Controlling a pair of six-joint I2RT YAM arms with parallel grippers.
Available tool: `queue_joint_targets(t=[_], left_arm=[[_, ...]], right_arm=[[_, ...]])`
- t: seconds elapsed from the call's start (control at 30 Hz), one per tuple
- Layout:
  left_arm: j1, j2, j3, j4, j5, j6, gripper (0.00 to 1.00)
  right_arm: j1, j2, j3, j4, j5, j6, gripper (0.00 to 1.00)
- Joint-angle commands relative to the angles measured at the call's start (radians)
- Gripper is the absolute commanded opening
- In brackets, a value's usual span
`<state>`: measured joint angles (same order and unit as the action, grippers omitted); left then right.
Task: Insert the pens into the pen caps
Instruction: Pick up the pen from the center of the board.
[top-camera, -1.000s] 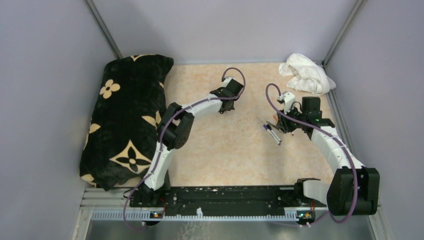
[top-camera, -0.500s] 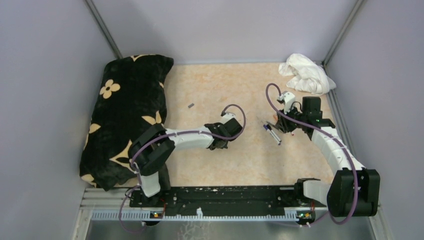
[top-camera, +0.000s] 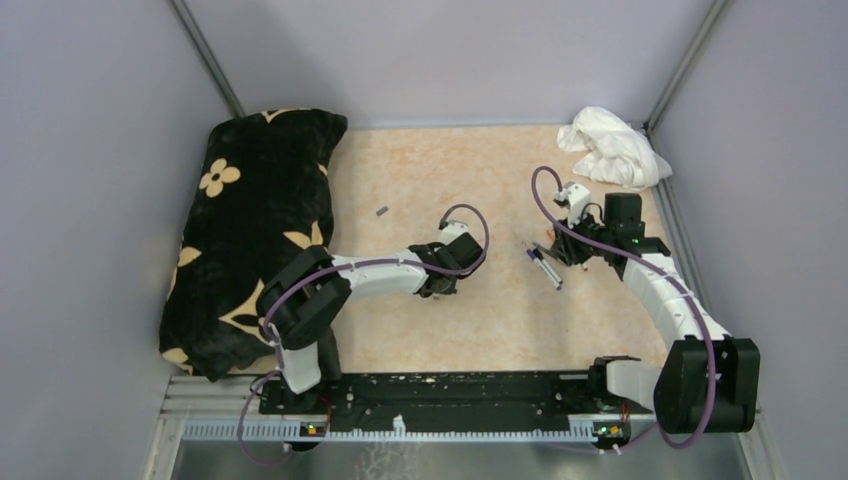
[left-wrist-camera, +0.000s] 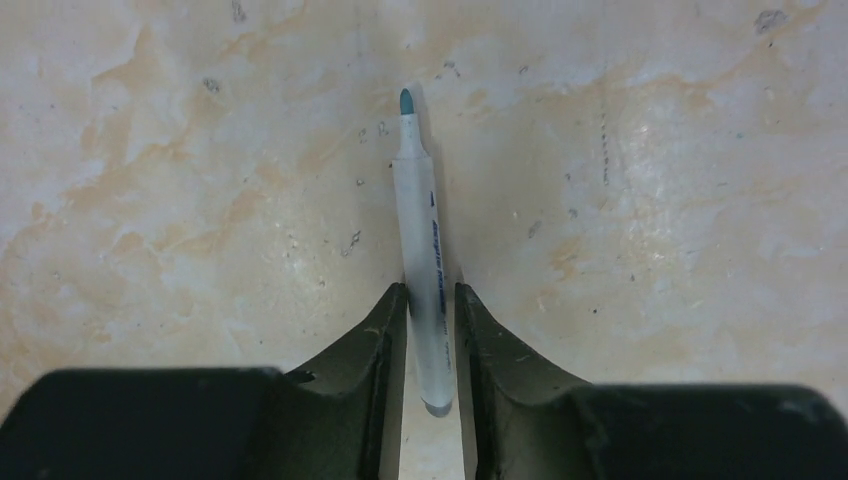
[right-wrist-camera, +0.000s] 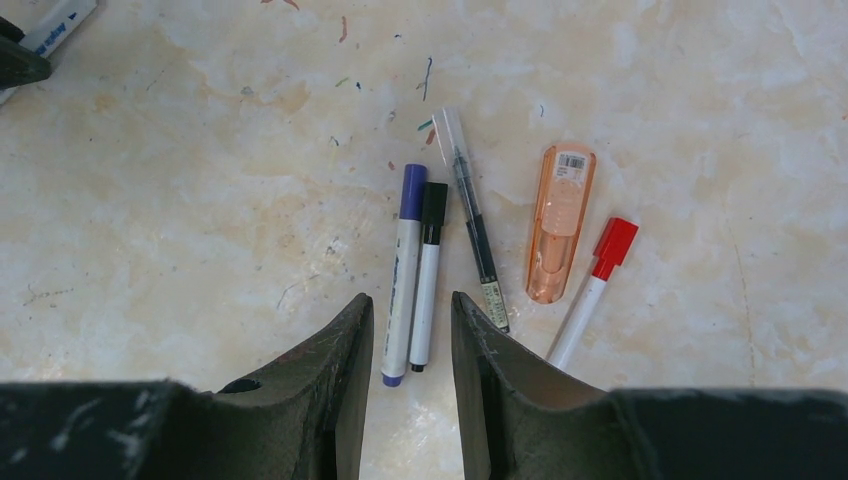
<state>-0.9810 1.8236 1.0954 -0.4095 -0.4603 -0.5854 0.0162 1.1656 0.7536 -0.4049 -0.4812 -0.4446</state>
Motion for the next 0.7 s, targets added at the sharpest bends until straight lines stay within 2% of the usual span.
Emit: queue_joint_targets(t=[0.0,0.1,0.17,0.3,0.43,0.57,0.67], left_arm=[[0.005,0.128,-0.034,-0.092,0.09,0.016,0.25],[0.005,0.127,-0.046,-0.08,0.12,0.016,0.13],[0.005,0.117,-0.058,-0.075,0.131,0.018,0.0],[0.005,0.061,-0.056,-0.065,0.113,0.027,0.0],[0.002,-0.066,-0.015,-0.018,0.12,0.033,0.0],[-0.008,-0.207,-0.046,0.188,0.225,0.036,0.0],[-0.014,-0.3,-0.119,0.383,0.303,0.029,0.0]], right_arm=[[-0.012,-0.023,0.015,0.02,-0.026,-0.009,0.34],[-0.012,-0.025,0.015,0.018,-0.032,-0.009,0.34],[-0.012,-0.027,0.016,0.015,-0.04,-0.011,0.34],[-0.012,-0.046,0.021,0.005,-0.095,-0.009,0.34],[-0.012,-0.087,0.011,-0.004,-0.217,-0.017,0.34],[-0.012,-0.124,-0.003,-0.005,-0.387,-0.008,0.38],[-0.012,-0.149,-0.02,0.037,-0.536,0.076,0.43]])
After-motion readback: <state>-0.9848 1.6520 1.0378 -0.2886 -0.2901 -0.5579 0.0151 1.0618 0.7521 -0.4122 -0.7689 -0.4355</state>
